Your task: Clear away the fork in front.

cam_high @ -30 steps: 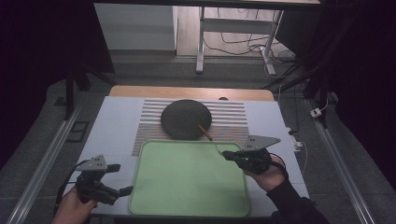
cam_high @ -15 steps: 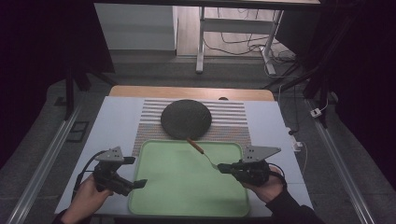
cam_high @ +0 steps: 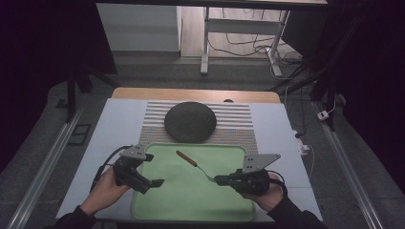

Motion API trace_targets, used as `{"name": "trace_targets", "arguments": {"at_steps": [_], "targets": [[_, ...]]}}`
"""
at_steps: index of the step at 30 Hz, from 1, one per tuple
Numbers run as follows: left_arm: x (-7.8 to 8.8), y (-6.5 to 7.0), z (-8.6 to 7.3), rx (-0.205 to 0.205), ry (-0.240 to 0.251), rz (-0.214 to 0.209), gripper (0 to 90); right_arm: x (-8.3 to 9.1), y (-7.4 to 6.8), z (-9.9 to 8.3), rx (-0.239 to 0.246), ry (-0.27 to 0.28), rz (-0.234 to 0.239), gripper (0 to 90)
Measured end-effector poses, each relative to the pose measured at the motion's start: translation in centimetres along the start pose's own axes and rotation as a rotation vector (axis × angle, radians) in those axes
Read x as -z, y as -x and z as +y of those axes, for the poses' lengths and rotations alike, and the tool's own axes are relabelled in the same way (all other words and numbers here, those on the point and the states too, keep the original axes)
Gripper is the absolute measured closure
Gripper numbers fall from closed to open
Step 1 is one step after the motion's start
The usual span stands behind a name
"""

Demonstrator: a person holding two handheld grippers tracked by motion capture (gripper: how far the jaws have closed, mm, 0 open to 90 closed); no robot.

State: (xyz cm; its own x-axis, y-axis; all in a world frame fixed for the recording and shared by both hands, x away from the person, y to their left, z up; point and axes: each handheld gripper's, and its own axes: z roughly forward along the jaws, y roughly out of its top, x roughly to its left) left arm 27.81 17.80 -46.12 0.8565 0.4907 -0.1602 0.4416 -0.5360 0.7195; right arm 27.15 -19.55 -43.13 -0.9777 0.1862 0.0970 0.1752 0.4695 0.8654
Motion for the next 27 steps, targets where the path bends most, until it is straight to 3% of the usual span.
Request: {"name": "trace_targets", "arguments": {"at_steps": [5,11,15,18,19,20,22,23,25,27], "targets": [[-0.8,-0.4,1.0,-0.048,0.008,-0.051,0.0,-0.5,-0.3,0.2,0.028,-0.005,0.060,90.0],[-2.3,-0.3,1.8,-0.150,-0.056,-0.080,2.9,-1.2,-0.6,0.6,0.060,-0.025,0.149,90.0],[-3.1,0.0,2.2,-0.220,-0.093,-0.095,7.4,-1.4,-0.7,0.8,0.066,-0.030,0.178,90.0],[-3.4,0.2,2.4,-0.272,-0.113,-0.119,19.2,-1.5,-0.7,1.0,0.071,-0.025,0.207,90.0],[-3.5,0.2,2.5,-0.293,-0.120,-0.122,19.2,-1.5,-0.7,1.0,0.071,-0.025,0.207,90.0],[-3.6,0.3,2.5,-0.302,-0.119,-0.137,29.9,-1.4,-0.7,1.1,0.079,-0.030,0.224,90.0],[-3.6,0.5,2.6,-0.337,-0.123,-0.149,32.0,-1.4,-0.7,1.1,0.083,-0.031,0.231,90.0],[-3.6,0.6,2.7,-0.353,-0.129,-0.158,41.3,-1.4,-0.7,1.1,0.086,-0.031,0.243,90.0],[-3.7,0.9,2.9,-0.394,-0.136,-0.159,42.8,-1.5,-0.7,1.2,0.090,-0.031,0.251,90.0],[-3.7,1.2,3.0,-0.435,-0.145,-0.182,52.6,-1.5,-0.7,1.2,0.109,-0.044,0.271,90.0]]}}
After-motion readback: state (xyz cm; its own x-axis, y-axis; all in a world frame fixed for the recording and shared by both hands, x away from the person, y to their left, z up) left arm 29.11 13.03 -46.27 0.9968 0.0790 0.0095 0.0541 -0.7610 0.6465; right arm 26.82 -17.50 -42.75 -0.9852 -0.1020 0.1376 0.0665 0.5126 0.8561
